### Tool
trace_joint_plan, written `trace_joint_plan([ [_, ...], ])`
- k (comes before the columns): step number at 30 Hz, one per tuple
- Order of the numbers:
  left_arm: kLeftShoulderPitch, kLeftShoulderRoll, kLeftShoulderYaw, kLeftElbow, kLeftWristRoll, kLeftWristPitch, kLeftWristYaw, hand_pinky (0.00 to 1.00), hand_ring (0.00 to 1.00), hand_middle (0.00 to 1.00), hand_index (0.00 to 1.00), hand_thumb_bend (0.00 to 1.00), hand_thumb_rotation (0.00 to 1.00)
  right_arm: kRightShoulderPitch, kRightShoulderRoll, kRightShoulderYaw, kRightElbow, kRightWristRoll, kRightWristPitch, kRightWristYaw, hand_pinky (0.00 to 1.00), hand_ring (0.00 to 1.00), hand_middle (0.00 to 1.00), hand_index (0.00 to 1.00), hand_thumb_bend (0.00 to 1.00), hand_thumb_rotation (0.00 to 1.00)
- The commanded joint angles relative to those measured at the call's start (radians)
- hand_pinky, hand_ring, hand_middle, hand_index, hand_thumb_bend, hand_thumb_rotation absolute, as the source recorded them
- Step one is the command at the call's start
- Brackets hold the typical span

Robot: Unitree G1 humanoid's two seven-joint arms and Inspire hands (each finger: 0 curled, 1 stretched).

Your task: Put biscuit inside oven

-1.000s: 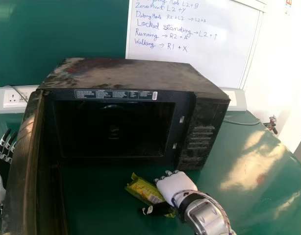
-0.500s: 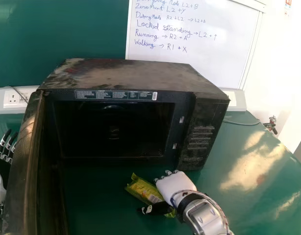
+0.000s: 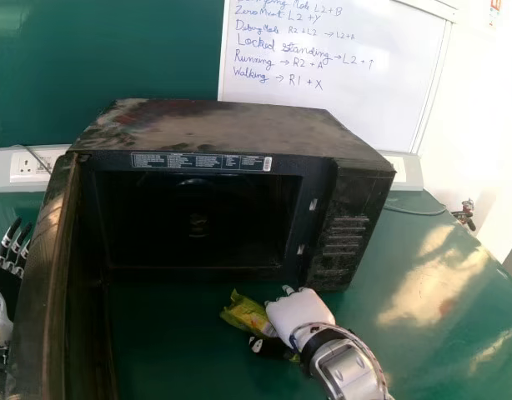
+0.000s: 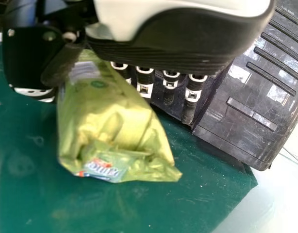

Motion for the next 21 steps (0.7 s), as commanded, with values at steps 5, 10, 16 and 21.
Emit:
trace_joint_plan([
  [5,0.037,-0.044,-0.003,0.028,-0.009,0.001,0.011,0.0,0.7,0.79,0.95,0.0,0.0,0.029,-0.014,0.014,0.03,0.013,-0.018,0.045,0.84,0.7,0.67,0.49,0.52,0.14],
  [10,0.037,-0.043,-0.004,0.029,-0.013,0.003,0.004,0.0,0.72,0.81,0.96,0.0,0.0,0.028,-0.016,0.007,0.03,0.025,-0.02,0.039,0.85,0.69,0.66,0.49,0.52,0.14],
  [16,0.041,-0.049,-0.006,0.016,-0.008,0.002,0.016,0.0,0.71,0.8,0.95,0.0,0.0,0.026,-0.022,-0.003,0.028,0.041,-0.027,0.023,0.84,0.68,0.64,0.49,0.52,0.14],
  [21,0.038,-0.047,-0.007,0.019,-0.01,0.007,0.019,0.0,0.71,0.79,0.95,0.0,0.0,0.034,-0.031,-0.023,0.017,0.066,-0.036,-0.022,0.82,0.67,0.63,0.49,0.52,0.14],
])
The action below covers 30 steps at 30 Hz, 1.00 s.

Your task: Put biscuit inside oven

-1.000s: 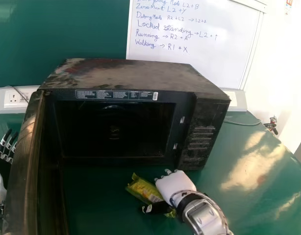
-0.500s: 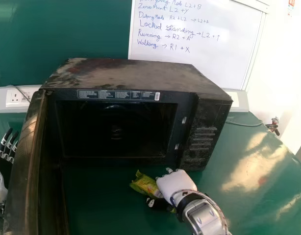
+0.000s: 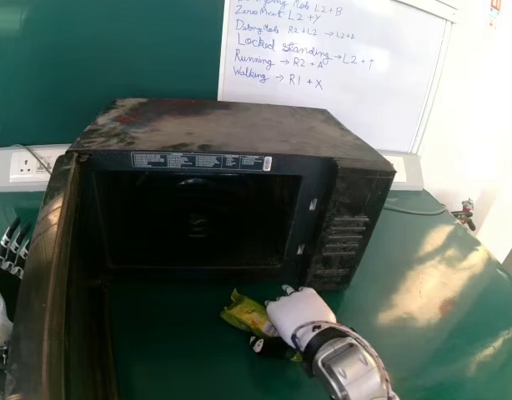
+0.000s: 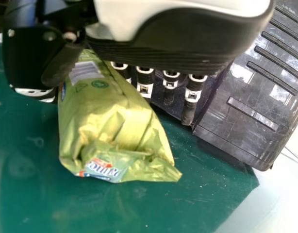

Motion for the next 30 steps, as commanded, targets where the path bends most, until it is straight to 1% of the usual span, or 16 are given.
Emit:
trace_joint_plan([
  [1,0.032,-0.039,-0.006,0.034,-0.009,0.003,0.003,0.0,0.7,0.79,0.96,0.0,0.0,0.032,-0.013,-0.005,0.016,0.027,-0.015,-0.004,0.82,0.66,0.62,0.49,0.52,0.13],
  [5,0.031,-0.041,-0.005,0.033,-0.011,0.005,0.004,0.0,0.7,0.79,0.96,0.0,0.0,0.049,-0.019,-0.031,0.0,0.037,-0.01,-0.071,0.77,0.63,0.59,0.49,0.52,0.14],
  [10,0.029,-0.038,-0.005,0.039,-0.014,0.008,-0.007,0.0,0.71,0.8,0.96,0.0,0.0,0.068,-0.037,-0.071,-0.038,0.05,-0.013,-0.129,0.74,0.59,0.54,0.5,0.52,0.13],
  [11,0.03,-0.038,-0.006,0.038,-0.014,0.008,-0.007,0.0,0.71,0.8,0.96,0.0,0.0,0.071,-0.044,-0.079,-0.046,0.053,-0.02,-0.147,0.73,0.58,0.51,0.49,0.53,0.05],
  [13,0.029,-0.038,-0.006,0.039,-0.011,0.008,-0.002,0.0,0.7,0.8,0.95,0.01,0.0,0.078,-0.053,-0.097,-0.059,0.066,-0.03,-0.17,0.7,0.56,0.49,0.49,0.53,0.01],
  [17,0.025,-0.039,-0.005,0.047,-0.009,0.001,-0.003,0.0,0.71,0.8,0.96,0.01,0.0,0.083,-0.058,-0.124,-0.086,0.089,-0.033,-0.164,0.69,0.54,0.49,0.49,0.53,0.0],
  [20,0.021,-0.036,-0.004,0.057,-0.008,0.0,-0.004,0.0,0.7,0.8,0.95,0.01,0.0,0.086,-0.05,-0.135,-0.094,0.091,-0.027,-0.169,0.7,0.54,0.49,0.49,0.53,0.0],
  [30,0.033,-0.043,-0.007,0.027,-0.007,0.01,0.013,0.0,0.72,0.8,0.96,0.01,0.0,0.109,-0.03,-0.158,-0.091,0.11,-0.029,-0.287,0.69,0.55,0.49,0.49,0.53,0.0],
])
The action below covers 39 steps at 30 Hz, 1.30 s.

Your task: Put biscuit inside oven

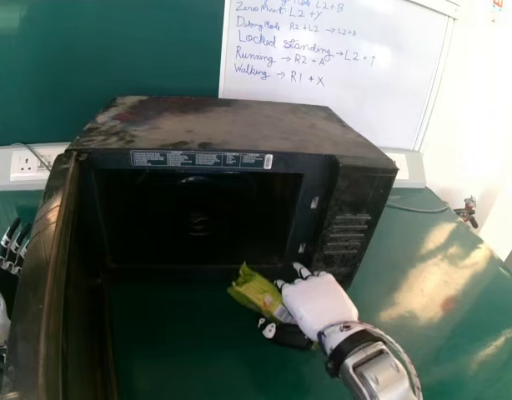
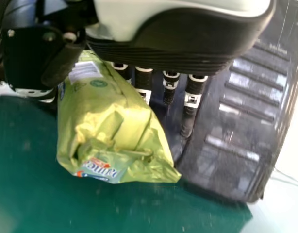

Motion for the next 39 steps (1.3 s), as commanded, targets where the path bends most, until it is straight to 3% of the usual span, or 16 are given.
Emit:
trace_joint_plan([
  [1,0.036,-0.043,-0.007,0.023,-0.007,0.003,0.01,0.0,0.71,0.8,0.96,0.01,0.0,0.01,0.009,-0.017,-0.003,0.016,-0.001,-0.04,0.69,0.55,0.49,0.49,0.53,0.0],
  [21,0.032,-0.038,-0.003,0.043,-0.007,-0.013,-0.011,0.0,0.7,0.79,0.95,0.0,0.0,0.032,0.067,-0.034,0.03,0.077,0.016,-0.195,0.66,0.52,0.48,0.49,0.53,0.0],
  [24,0.033,-0.039,-0.003,0.042,-0.008,-0.013,-0.01,0.0,0.69,0.79,0.96,0.0,0.0,0.028,0.07,-0.032,0.031,0.078,0.019,-0.198,0.66,0.53,0.46,0.53,0.52,0.0],
  [39,0.035,-0.041,-0.003,0.037,-0.014,-0.006,-0.012,0.0,0.7,0.79,0.96,0.0,0.0,-0.017,0.1,-0.019,0.06,0.093,0.015,-0.235,0.62,0.51,0.45,0.54,0.52,0.0],
])
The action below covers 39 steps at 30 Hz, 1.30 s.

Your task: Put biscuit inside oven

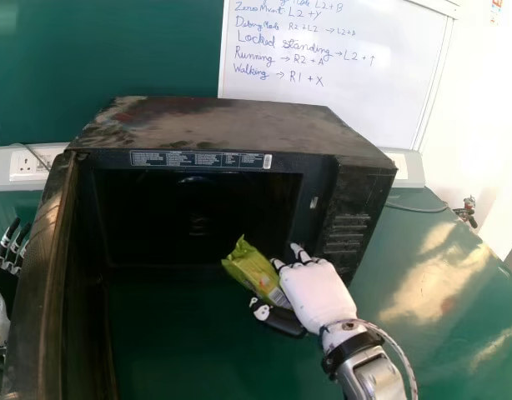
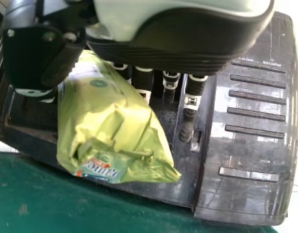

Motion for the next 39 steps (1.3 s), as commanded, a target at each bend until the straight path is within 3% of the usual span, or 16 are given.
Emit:
trace_joint_plan([
  [1,0.033,-0.04,-0.003,0.037,-0.014,-0.002,-0.009,0.0,0.7,0.79,0.95,0.0,0.0,-0.034,0.013,0.006,0.009,0.012,-0.002,-0.017,0.61,0.51,0.44,0.54,0.52,0.0],
  [13,0.038,-0.045,-0.003,0.027,-0.013,-0.002,-0.006,0.0,0.71,0.79,0.95,0.0,0.0,-0.104,0.048,0.044,0.048,0.029,-0.001,-0.003,0.68,0.58,0.47,0.53,0.52,0.0],
  [39,0.036,-0.051,-0.003,0.027,-0.015,-0.002,-0.011,0.0,0.69,0.78,0.95,0.0,0.0,-0.233,0.092,0.113,0.159,0.037,-0.023,-0.03,0.66,0.58,0.47,0.53,0.53,0.0],
])
